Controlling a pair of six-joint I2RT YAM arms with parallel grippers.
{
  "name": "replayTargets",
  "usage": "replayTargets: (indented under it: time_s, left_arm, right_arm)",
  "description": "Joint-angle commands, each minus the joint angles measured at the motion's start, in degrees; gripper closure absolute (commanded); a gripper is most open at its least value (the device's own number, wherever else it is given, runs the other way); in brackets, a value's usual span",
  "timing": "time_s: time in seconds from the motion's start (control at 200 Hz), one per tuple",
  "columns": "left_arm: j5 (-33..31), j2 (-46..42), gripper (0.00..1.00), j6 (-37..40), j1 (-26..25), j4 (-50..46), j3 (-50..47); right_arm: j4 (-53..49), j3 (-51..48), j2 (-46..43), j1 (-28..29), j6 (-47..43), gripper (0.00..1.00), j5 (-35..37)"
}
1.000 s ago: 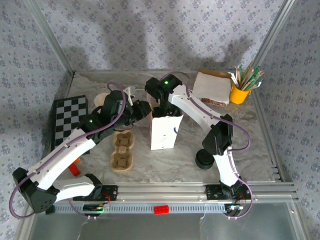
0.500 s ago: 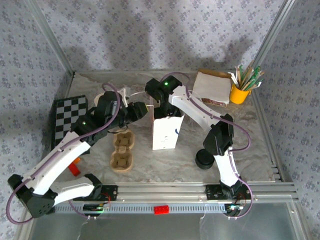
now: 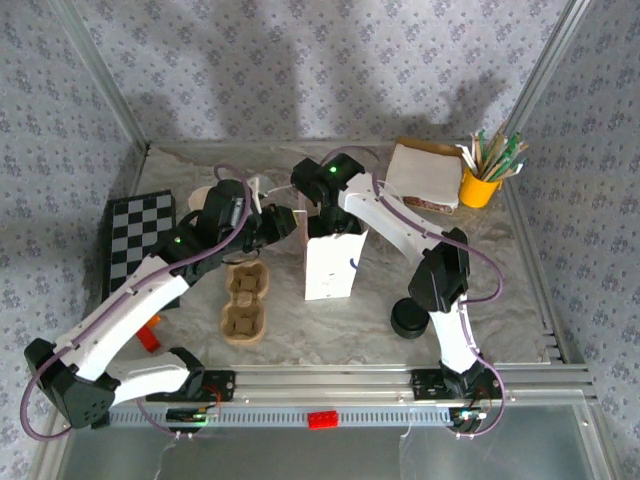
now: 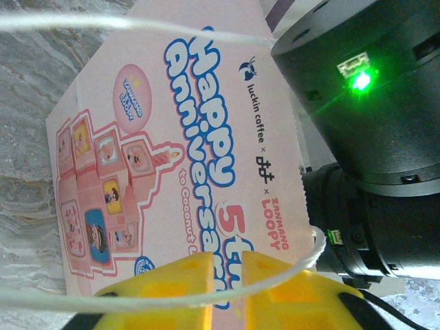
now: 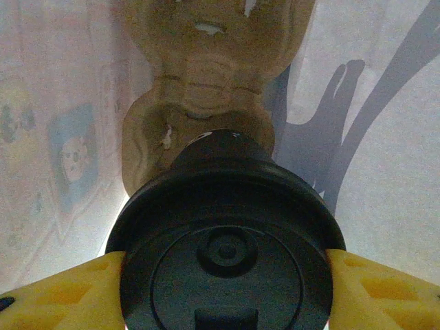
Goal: Pack the takeout coffee
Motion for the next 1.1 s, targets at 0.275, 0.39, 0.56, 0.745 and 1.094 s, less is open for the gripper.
replayTargets:
  time_s: [0.275,0.39,0.56,0.745,1.094]
  left_arm:
    - [0.65,0.64,0.93,0.88,0.64,1.19,-0.31]
    - [0.67,0.99,0.95,0.91,0.73,1.08,-0.14]
    - [1.08,0.85,0.96,0.96,0.74,0.95,0.01]
    - [2.05,-0.14,0.95,0.89,1.03,0.28,-0.05]
    - [2.7,-0.46,1.0,0.79,1.95,0.21,-1.78]
  right_arm:
    - [2.72,-3.72,-2.28,-1.13,-1.2,0.46,-0.28]
    - [2.56,-3.46,-2.76,-1.07,-1.03,0.46,0.57]
    - [3.05,-3.54,-3.34,-1.17,-0.78,0.46,1.3]
    - [3.59,-4.28,-3.66,-1.15,-0.64,0.46,1.86]
    - [4.99,-5.57,-4.63,-1.07,-0.47,0.46,1.6]
